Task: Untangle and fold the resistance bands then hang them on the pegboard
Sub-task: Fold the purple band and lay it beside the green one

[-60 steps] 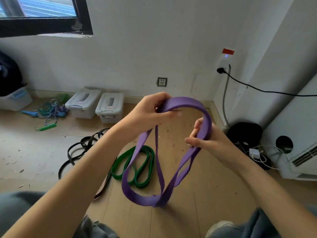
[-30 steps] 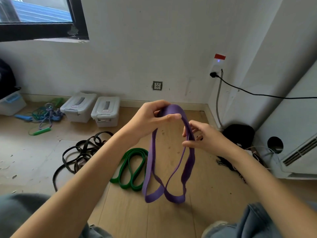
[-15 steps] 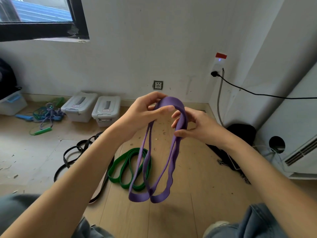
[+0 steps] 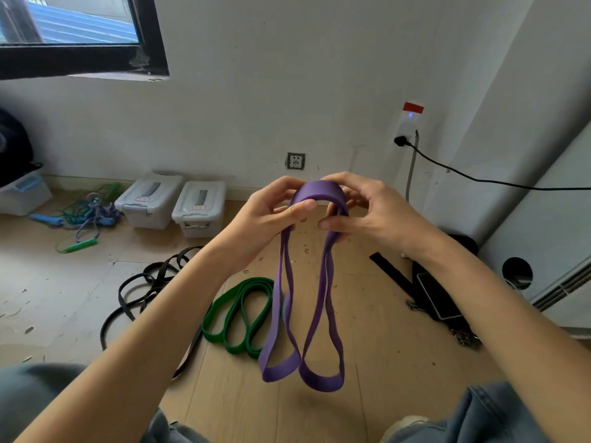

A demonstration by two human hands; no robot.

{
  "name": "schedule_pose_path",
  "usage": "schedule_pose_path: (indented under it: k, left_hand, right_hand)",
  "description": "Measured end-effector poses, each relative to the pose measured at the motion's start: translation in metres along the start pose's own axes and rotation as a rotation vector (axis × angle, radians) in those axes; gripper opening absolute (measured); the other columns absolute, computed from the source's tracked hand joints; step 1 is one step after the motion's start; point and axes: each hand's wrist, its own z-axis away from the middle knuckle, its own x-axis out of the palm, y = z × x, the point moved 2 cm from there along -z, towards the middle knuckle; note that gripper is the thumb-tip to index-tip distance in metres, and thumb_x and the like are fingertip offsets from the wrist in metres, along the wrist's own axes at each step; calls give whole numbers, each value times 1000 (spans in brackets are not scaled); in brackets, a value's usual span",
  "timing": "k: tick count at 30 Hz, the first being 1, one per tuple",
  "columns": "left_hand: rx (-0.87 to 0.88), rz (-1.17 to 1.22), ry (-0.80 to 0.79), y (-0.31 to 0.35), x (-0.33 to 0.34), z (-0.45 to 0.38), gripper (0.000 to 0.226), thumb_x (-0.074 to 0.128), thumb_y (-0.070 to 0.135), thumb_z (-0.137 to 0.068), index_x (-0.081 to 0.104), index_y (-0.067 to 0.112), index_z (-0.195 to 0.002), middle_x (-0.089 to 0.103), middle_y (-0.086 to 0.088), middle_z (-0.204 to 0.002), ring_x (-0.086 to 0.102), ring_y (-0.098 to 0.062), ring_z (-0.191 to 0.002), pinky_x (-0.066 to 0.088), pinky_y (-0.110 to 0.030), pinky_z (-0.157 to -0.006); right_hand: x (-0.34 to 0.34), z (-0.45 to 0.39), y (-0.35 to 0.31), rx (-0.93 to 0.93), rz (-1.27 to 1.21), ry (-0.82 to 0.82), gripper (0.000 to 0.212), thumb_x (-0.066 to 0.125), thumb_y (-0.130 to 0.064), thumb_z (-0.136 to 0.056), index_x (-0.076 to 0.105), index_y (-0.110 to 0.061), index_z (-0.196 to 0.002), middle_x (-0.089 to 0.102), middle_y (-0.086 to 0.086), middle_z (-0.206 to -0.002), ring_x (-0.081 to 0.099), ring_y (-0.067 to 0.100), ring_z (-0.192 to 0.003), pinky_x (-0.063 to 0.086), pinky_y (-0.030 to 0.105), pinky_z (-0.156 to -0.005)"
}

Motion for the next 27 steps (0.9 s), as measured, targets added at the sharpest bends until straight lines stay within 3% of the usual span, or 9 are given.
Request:
schedule_pose_path:
  k: [4, 8, 13, 16, 20, 23, 25, 27]
  left_hand:
    - [13, 22, -22, 0, 0, -2, 30, 59, 31, -79, 56, 15, -105, 64, 3, -90, 59, -3, -73, 47, -15, -66]
    - [16, 37, -35, -1, 0, -3, 28, 57, 31, -82, 56, 17, -106, 62, 3, -89, 53, -8, -72, 45, -18, -66]
    - [12, 49, -29, -1, -2, -4, 29, 57, 32, -81, 56, 15, -104, 60, 7, -82, 49, -7, -69, 42, -20, -64]
    - [-3, 36, -34, -2, 3, -2, 33, 56, 29, -82, 53, 9, -108, 60, 4, -83, 50, -5, -66, 41, -19, -62]
    - [-72, 172, -39, -10, 2, 4, 45, 59, 24, -76, 45, 7, -115, 61, 11, -74, 52, -3, -61, 42, -20, -60]
    - [-106, 55, -143, -21, 4, 10, 57, 69, 14, -69, 47, 11, -121, 65, 7, -90, 64, -6, -77, 50, -18, -69]
    - [-129, -78, -155, -36, 15, 14, 51, 76, 11, -67, 54, 18, -112, 66, -1, -101, 66, -9, -87, 52, -22, -76]
    - [-118, -97, -92, -51, 23, 15, 40, 77, 6, -69, 58, 18, -102, 68, -6, -99, 67, -11, -88, 53, -22, -73]
  right_hand:
    - [-1, -1, 0, 18, -35, -1, 47, 73, -19, -76, 52, -30, -116, 59, -6, -101, 60, 10, -92, 58, 23, -65]
    - [-2, -3, -2, 12, -77, -6, 46, 72, -18, -76, 53, -31, -115, 59, -5, -104, 60, 10, -94, 57, 23, -64]
    - [-3, -4, -2, 37, -70, -31, 49, 71, -16, -77, 53, -26, -121, 57, -6, -97, 62, 18, -94, 60, 35, -65]
    - [-1, -5, -3, 29, -67, -28, 50, 69, -25, -76, 51, -28, -122, 58, -3, -97, 64, 16, -92, 59, 31, -67]
    - [0, -5, -8, 1, -36, -44, 40, 66, -33, -77, 58, -30, -116, 60, -8, -99, 61, 1, -80, 55, 19, -64]
    - [2, -8, -12, -65, 65, -1, 30, 66, -29, -78, 63, -26, -108, 63, -14, -97, 56, -3, -84, 46, 11, -78]
    - [6, -10, -15, -102, 94, 37, 25, 68, -23, -79, 65, -23, -104, 62, -14, -93, 56, 2, -89, 44, 14, -85]
    - [9, -9, -15, -122, 91, 70, 23, 70, -20, -78, 66, -21, -100, 62, -12, -92, 57, 6, -91, 45, 20, -88]
